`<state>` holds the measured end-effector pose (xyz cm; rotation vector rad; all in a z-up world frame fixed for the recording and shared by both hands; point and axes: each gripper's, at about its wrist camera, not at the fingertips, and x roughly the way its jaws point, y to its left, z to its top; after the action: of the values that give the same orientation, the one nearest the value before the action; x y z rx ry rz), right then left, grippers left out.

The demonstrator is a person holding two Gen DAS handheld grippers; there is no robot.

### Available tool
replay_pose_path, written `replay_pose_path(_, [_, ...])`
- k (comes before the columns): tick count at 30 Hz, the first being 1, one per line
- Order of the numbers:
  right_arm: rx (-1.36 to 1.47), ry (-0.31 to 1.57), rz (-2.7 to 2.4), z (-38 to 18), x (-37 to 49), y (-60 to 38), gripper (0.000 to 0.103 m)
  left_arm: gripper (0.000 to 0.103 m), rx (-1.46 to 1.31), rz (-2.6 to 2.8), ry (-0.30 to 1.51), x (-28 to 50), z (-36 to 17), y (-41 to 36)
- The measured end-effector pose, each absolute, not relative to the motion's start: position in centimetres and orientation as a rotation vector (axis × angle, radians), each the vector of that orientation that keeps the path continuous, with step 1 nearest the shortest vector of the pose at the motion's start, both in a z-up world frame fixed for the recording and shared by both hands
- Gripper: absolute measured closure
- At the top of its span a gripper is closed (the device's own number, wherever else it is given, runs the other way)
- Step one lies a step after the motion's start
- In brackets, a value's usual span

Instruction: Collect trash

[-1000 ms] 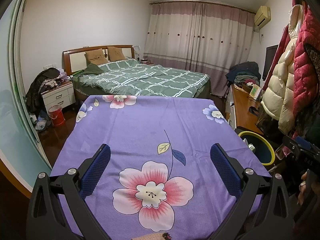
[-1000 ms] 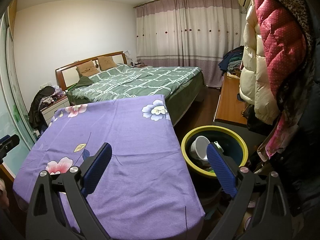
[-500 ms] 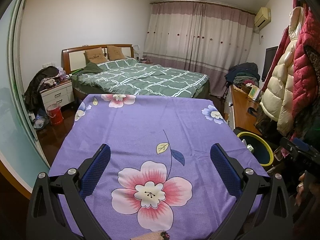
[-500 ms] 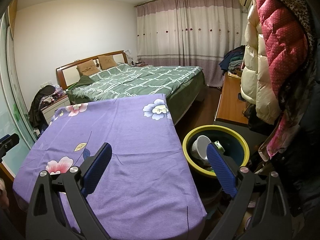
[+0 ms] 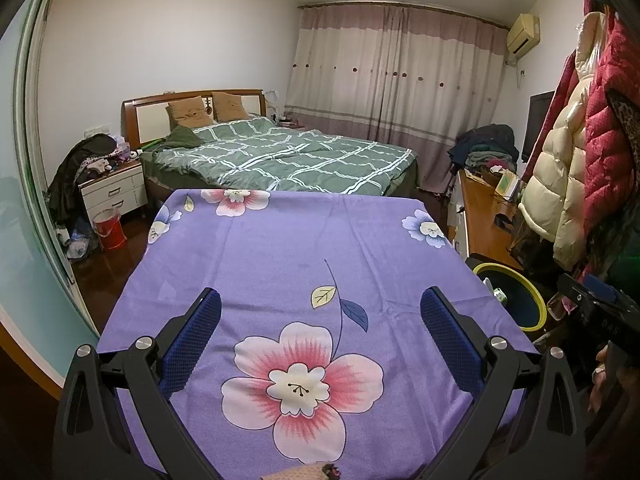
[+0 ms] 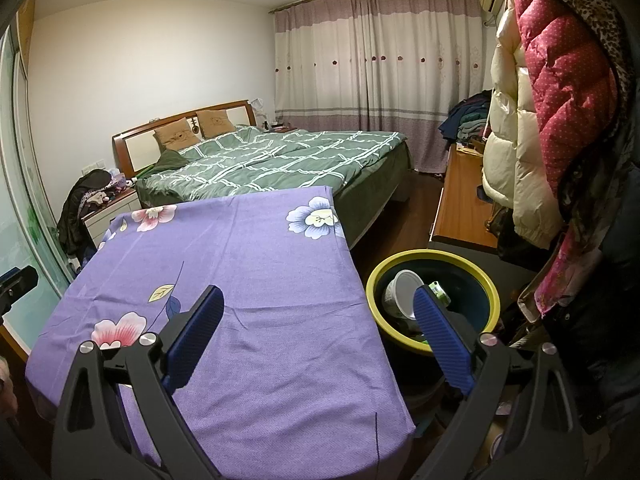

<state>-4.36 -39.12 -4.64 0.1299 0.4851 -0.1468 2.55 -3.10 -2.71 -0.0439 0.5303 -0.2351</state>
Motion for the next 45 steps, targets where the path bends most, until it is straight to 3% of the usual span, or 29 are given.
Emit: replay_pose_path(45, [0.135, 0.532, -0.142, -5.7, -2.4, -38.5, 0.012, 0.005, -0.021, -0.243, 0.575, 5.4, -4.0, -3.4])
